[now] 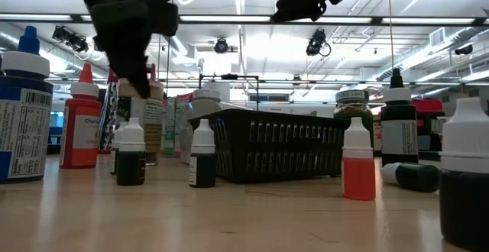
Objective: Pick & Place Kitchen Items
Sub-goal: Put the brown seasoning bottle into the white bin
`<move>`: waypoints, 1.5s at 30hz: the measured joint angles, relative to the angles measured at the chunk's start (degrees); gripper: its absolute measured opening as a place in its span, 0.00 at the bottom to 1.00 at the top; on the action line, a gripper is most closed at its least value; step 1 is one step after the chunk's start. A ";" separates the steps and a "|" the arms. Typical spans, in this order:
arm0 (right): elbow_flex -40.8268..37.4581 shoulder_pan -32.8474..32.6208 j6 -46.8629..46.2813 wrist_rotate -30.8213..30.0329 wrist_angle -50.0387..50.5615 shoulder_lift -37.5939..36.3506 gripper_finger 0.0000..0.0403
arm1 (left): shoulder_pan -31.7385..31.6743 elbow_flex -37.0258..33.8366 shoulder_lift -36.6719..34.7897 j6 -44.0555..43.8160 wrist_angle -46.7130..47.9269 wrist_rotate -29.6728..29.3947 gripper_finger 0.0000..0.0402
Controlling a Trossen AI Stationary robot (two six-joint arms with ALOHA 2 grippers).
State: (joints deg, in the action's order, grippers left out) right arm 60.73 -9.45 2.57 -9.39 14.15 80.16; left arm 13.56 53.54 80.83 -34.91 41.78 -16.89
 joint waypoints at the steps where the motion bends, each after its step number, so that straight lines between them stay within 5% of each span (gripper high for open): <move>1: 0.00 0.02 0.02 0.00 0.06 0.00 0.52 | 0.00 -0.24 0.26 -0.54 -0.80 -0.41 0.83; 9: 0.00 0.01 1.26 -0.02 0.25 0.02 0.52 | -0.78 -1.93 0.57 -3.76 -0.88 -1.30 0.82; 16: -0.01 0.02 2.48 -0.06 0.42 0.02 0.52 | -0.79 -1.93 0.57 -5.48 -2.23 -1.20 0.71; 26: 0.00 0.02 2.86 -0.07 0.42 0.02 0.52 | -0.79 -0.83 -0.98 -8.46 -1.83 0.71 0.72; 45: 0.00 0.02 2.86 -0.04 0.21 0.02 0.52 | -2.06 17.86 -2.20 9.93 -1.03 -0.12 0.72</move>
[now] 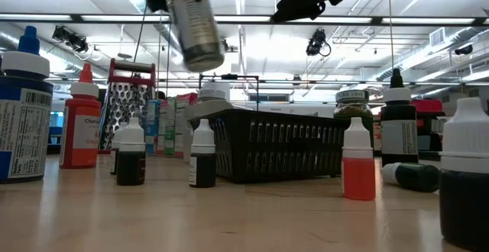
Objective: Pick & Place Kitchen Items
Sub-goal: Put the brown seasoning bottle into the white bin
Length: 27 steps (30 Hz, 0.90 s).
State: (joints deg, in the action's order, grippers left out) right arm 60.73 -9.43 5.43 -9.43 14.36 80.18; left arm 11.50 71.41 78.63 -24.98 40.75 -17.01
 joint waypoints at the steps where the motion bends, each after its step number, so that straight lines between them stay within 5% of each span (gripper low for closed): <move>1: 0.00 0.00 0.00 0.00 0.01 0.00 0.52 | -0.66 0.10 0.02 1.14 -1.20 -0.14 0.72; 13: 0.00 0.00 -0.46 0.05 0.58 -0.02 0.52 | -10.14 0.16 5.36 17.88 -14.87 1.61 0.72; 27: -0.02 0.00 -0.46 1.44 2.94 -0.02 0.52 | -14.51 0.07 17.34 18.04 -13.20 6.46 0.73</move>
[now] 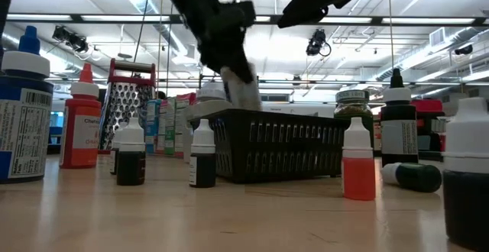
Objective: Pick & Place Kitchen Items
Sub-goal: Put the brown seasoning bottle into the white bin
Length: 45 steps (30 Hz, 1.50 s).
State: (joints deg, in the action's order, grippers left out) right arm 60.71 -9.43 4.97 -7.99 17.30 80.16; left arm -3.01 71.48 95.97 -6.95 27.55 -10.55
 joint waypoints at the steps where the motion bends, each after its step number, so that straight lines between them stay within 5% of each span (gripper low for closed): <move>1: 0.00 0.00 -0.02 -0.02 0.12 0.00 0.52 | 0.00 -0.02 0.38 -0.15 1.55 -0.35 0.73; 17: 0.02 0.09 -1.49 -5.16 -1.75 0.00 0.52 | -0.14 -5.58 0.67 -2.81 -2.33 0.69 0.74; 45: 0.02 0.10 -1.51 -4.56 -0.44 0.00 0.52 | -0.26 -7.65 0.78 3.94 -6.97 0.71 0.81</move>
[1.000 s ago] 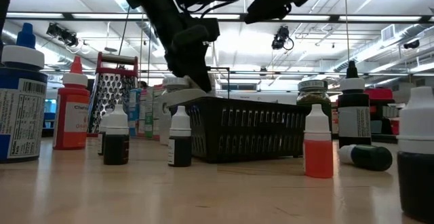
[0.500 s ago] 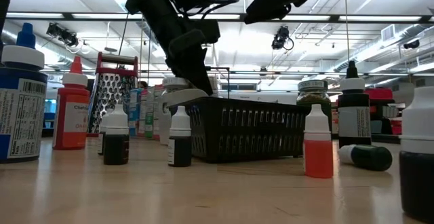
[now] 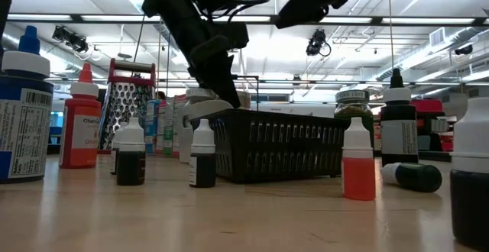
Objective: Pick & Place Kitchen Items
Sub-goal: Put the brown seasoning bottle into the white bin, then put the green seasoning bottle into the white bin
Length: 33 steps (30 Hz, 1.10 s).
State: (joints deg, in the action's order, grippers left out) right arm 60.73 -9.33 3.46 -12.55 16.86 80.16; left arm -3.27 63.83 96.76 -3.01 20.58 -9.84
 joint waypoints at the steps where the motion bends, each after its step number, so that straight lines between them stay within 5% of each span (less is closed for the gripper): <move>1: 0.00 0.12 -0.10 -0.12 0.85 0.00 0.52 | 0.00 0.00 -0.18 0.23 0.08 0.18 0.81; 14: 0.00 0.86 -11.52 -1.65 11.22 0.02 0.67 | -0.02 1.86 -10.32 0.77 0.99 -10.20 0.81; 22: -0.46 0.67 -27.38 -1.97 19.30 0.50 0.70 | 0.00 1.80 -19.95 1.55 3.77 -15.54 0.81; 33: -5.05 -0.25 -29.81 -3.14 19.76 0.94 0.70 | 0.00 1.51 -23.95 2.99 7.32 -20.57 0.81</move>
State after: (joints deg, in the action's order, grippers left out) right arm 55.68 -9.58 -26.35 -15.69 36.63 81.10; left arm -3.27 65.34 72.81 -0.02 27.89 -30.42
